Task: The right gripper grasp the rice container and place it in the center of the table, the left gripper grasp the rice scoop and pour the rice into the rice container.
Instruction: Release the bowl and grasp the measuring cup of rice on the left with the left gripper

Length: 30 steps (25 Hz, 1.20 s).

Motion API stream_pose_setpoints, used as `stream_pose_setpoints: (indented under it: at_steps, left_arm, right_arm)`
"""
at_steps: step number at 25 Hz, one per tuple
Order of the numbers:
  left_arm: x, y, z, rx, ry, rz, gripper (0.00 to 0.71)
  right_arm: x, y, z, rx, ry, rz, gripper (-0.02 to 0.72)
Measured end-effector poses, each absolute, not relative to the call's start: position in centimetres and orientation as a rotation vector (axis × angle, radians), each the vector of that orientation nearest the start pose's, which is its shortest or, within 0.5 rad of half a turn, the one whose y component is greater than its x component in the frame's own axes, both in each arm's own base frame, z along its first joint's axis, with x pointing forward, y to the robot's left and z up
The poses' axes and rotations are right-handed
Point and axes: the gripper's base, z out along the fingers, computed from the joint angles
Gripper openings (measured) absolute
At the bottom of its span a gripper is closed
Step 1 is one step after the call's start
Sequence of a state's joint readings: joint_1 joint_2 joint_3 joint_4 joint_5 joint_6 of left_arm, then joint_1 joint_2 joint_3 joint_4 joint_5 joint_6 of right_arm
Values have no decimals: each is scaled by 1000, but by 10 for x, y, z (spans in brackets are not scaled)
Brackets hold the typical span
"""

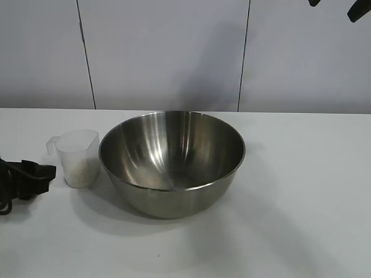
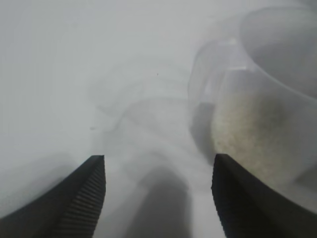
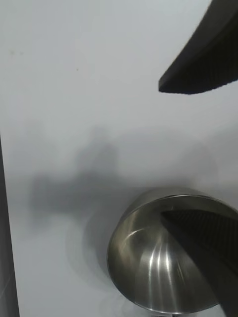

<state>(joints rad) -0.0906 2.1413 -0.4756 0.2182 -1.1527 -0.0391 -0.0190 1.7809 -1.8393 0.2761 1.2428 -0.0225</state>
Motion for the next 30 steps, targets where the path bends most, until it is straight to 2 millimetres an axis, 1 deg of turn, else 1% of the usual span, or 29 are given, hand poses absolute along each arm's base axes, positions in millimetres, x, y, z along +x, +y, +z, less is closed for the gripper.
stream_pose_setpoints:
  at_steps: [9, 15, 17, 19, 24, 27, 30]
  left_arm:
    - [300, -45, 58, 270, 1926, -219, 453]
    - [303, -46, 58, 273, 1918, -220, 453]
    - [303, -46, 57, 273, 1920, -220, 443]
    - [303, -46, 57, 273, 1921, -221, 400]
    - [303, -48, 57, 294, 1918, -233, 205]
    - [305, -50, 58, 325, 1904, -254, 145]
    - [305, -52, 58, 320, 1904, -287, 56]
  right_arm:
    - [383, 17, 372, 31, 2641, 371, 463]
    - [383, 18, 372, 32, 2638, 389, 463]
    - [383, 18, 372, 33, 2637, 395, 463]
    - [383, 18, 372, 33, 2637, 398, 463]
    - [383, 18, 372, 33, 2637, 398, 463]
    - [383, 18, 372, 33, 2637, 398, 463]
    - [383, 18, 372, 33, 2637, 399, 463]
